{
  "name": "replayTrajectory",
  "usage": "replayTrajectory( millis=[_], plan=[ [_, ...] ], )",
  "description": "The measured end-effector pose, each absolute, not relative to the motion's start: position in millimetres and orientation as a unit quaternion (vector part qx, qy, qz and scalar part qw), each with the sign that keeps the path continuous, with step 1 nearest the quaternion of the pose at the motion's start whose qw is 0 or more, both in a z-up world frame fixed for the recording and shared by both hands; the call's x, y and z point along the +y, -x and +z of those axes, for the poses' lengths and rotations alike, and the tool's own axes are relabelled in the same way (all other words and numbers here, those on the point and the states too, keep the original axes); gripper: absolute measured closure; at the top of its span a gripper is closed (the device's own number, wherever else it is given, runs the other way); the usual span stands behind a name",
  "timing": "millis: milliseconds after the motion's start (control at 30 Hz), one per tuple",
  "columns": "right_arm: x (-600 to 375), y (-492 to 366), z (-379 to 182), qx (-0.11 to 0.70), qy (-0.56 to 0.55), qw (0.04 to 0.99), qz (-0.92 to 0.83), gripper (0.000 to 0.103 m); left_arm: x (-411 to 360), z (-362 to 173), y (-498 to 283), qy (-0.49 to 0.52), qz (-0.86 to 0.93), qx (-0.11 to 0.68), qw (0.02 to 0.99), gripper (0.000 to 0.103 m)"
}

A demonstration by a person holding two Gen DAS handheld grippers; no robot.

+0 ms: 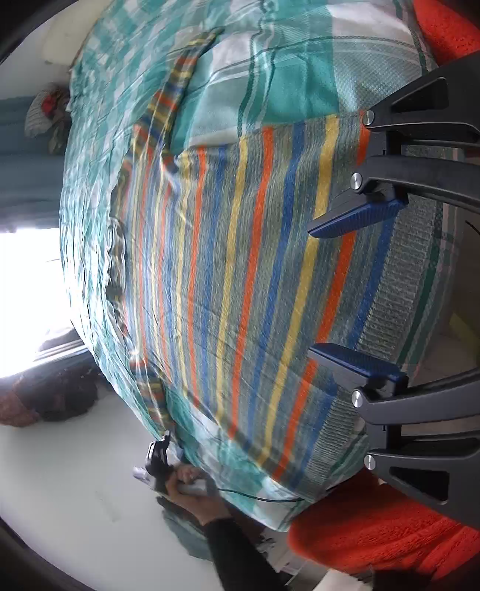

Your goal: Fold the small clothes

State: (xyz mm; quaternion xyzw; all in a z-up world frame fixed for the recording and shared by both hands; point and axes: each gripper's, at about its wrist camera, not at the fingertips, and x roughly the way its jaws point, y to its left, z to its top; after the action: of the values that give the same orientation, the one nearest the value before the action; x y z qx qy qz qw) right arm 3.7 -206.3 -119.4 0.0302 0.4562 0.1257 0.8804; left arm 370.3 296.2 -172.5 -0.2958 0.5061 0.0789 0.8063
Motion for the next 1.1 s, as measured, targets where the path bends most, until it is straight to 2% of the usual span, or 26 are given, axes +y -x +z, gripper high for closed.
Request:
replayTrajectory(
  millis=[67, 267, 367, 400, 433, 600, 633, 733, 833, 933, 1033, 1100],
  plan=[
    [-204.2, -2.6, -119.0, 0.457, -0.021, 0.881, 0.122, 0.044, 294.4, -168.0, -368.4, 0.243, 0.131, 0.51, 0.815, 0.098],
    [-215.8, -7.2, -130.1, 0.484, -0.021, 0.871, 0.084, 0.044, 311.6, -175.6, -366.3, 0.255, 0.172, 0.515, 0.8, 0.095],
    [-223.4, -6.6, -132.2, 0.493, -0.024, 0.867, 0.069, 0.044, 305.0, -165.5, -358.6, 0.238, 0.17, 0.523, 0.8, 0.08],
    [-226.7, -5.4, -130.6, 0.491, -0.027, 0.868, 0.064, 0.044, 304.3, -162.5, -352.5, 0.232, 0.174, 0.524, 0.801, 0.061],
    [-229.6, -4.1, -128.5, 0.489, -0.028, 0.87, 0.058, 0.044, 301.9, -153.6, -342.0, 0.222, 0.178, 0.521, 0.805, 0.048],
    [-239.5, -1.1, -121.2, 0.483, -0.017, 0.874, 0.046, 0.041, 260.1, -99.6, -260.1, 0.146, 0.137, 0.484, 0.852, 0.035],
    [-239.6, -0.9, -120.8, 0.483, -0.012, 0.874, 0.046, 0.041, 239.2, -88.3, -237.0, 0.124, 0.112, 0.479, 0.862, 0.029],
    [-237.0, -2.4, -122.3, 0.489, -0.005, 0.871, 0.051, 0.041, 170.9, -71.1, -178.7, 0.062, 0.033, 0.473, 0.878, 0.02],
    [-233.7, -1.8, -127.6, 0.498, -0.011, 0.865, 0.061, 0.041, 99.3, -75.5, -122.7, 0.018, -0.049, 0.476, 0.878, 0.015],
    [-229.1, 0.7, -144.9, 0.525, -0.006, 0.848, 0.067, 0.041, 42.3, -102.8, -85.0, -0.019, -0.098, 0.495, 0.863, 0.014],
    [-227.6, 5.4, -169.6, 0.568, 0.007, 0.821, 0.059, 0.041, 12.7, -145.1, -68.2, -0.053, -0.099, 0.536, 0.837, 0.016],
    [-229.7, 12.1, -169.8, 0.562, 0.002, 0.825, 0.059, 0.038, 7.4, -152.7, -59.5, -0.059, -0.092, 0.535, 0.838, 0.015]
  ],
)
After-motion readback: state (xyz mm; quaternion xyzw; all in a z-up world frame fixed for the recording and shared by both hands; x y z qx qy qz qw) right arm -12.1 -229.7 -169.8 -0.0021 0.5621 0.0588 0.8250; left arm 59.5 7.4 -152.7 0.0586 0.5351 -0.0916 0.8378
